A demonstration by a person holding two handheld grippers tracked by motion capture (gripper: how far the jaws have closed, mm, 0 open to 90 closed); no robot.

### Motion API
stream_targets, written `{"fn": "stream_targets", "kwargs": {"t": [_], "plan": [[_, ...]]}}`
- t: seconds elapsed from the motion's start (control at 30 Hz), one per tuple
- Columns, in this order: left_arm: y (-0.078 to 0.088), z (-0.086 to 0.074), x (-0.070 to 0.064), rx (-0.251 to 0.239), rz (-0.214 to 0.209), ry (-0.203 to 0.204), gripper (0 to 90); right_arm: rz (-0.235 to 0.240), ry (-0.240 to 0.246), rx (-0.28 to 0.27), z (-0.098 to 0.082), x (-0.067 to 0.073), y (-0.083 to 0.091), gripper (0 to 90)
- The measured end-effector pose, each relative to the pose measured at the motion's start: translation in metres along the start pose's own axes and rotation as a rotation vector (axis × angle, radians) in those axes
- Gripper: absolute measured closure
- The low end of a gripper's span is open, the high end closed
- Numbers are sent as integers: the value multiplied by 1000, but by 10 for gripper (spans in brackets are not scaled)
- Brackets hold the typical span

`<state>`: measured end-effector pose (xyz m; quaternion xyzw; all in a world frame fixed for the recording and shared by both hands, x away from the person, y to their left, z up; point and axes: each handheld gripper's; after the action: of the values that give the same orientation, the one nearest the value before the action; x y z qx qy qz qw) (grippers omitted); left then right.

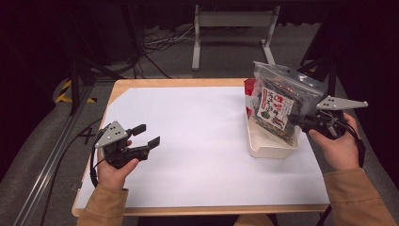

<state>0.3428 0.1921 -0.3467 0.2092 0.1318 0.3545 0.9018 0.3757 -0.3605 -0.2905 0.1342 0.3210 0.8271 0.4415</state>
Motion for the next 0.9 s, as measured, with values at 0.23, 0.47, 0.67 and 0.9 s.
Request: {"fn": "stream_targets", "kwargs": {"t": [0.23, 0.47, 0.67, 0.9], "plan": [[0, 0, 0, 1, 1, 2, 307, 12, 2, 22, -8, 1, -12, 741], [0, -1, 1, 4, 2, 8, 305, 22, -6, 41, -16, 2, -21, 742], [-1, 0, -1, 4, 1, 3, 304, 27, -14, 35, -23, 1, -25, 743], [-3, 0, -1, 10, -3, -5, 303, 34, -6, 55, -27, 6, -36, 743]]}}
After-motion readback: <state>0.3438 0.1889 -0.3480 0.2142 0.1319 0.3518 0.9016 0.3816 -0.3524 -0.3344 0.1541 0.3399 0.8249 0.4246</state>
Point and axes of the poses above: each handheld gripper's, and its own axes: y roughly backward along the jaws, z roughly out of its top, x roughly to its left, and after that the axes turned 9 degrees about x, right-handed
